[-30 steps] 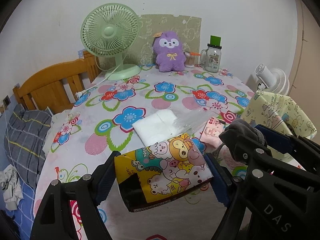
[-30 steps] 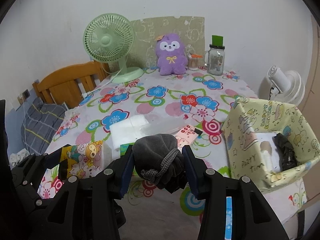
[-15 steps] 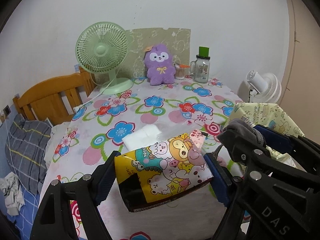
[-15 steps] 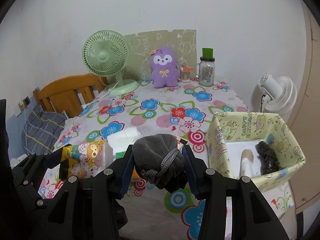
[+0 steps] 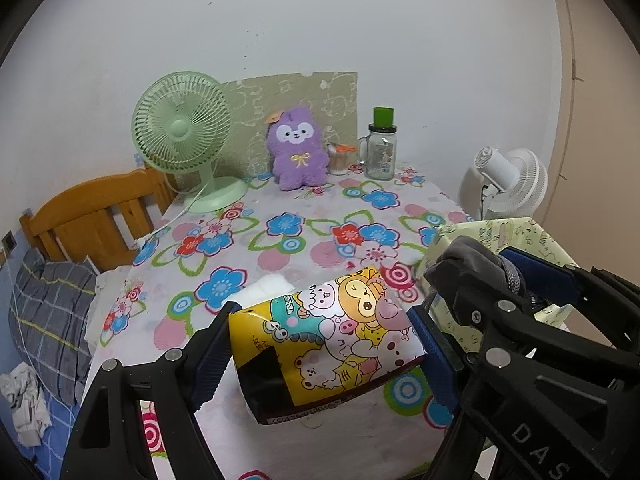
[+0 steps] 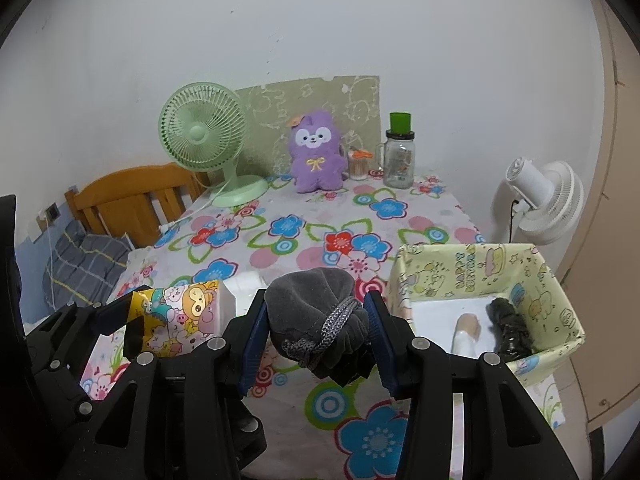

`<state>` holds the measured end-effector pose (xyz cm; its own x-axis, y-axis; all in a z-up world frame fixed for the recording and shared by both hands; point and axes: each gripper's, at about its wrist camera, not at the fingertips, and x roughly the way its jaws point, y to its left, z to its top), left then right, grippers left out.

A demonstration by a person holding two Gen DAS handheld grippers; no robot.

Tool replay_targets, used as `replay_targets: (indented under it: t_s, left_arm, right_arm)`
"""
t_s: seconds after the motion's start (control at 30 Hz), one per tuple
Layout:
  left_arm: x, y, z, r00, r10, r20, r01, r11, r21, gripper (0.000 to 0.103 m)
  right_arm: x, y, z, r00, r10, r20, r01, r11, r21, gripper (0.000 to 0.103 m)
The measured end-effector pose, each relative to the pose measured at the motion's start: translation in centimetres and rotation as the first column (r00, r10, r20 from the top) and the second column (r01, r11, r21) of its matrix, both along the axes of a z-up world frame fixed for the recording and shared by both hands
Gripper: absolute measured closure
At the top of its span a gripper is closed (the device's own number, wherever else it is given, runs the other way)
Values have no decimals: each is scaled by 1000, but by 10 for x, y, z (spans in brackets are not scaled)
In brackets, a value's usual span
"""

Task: Organize soft objects
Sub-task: 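Lift and carry the tissue pack and beanie with both tools toward the box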

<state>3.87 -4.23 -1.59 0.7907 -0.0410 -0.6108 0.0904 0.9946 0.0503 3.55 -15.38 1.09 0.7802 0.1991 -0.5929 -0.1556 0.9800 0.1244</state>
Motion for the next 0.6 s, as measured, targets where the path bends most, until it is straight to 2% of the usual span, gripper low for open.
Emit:
replay_targets:
  t_s: [0.6]
  left_arm:
    - [16,-44,12,997,-70,18,70,998,2,19]
  right_arm:
    - [10,-44,8,998,-54,11,54,999,4,53]
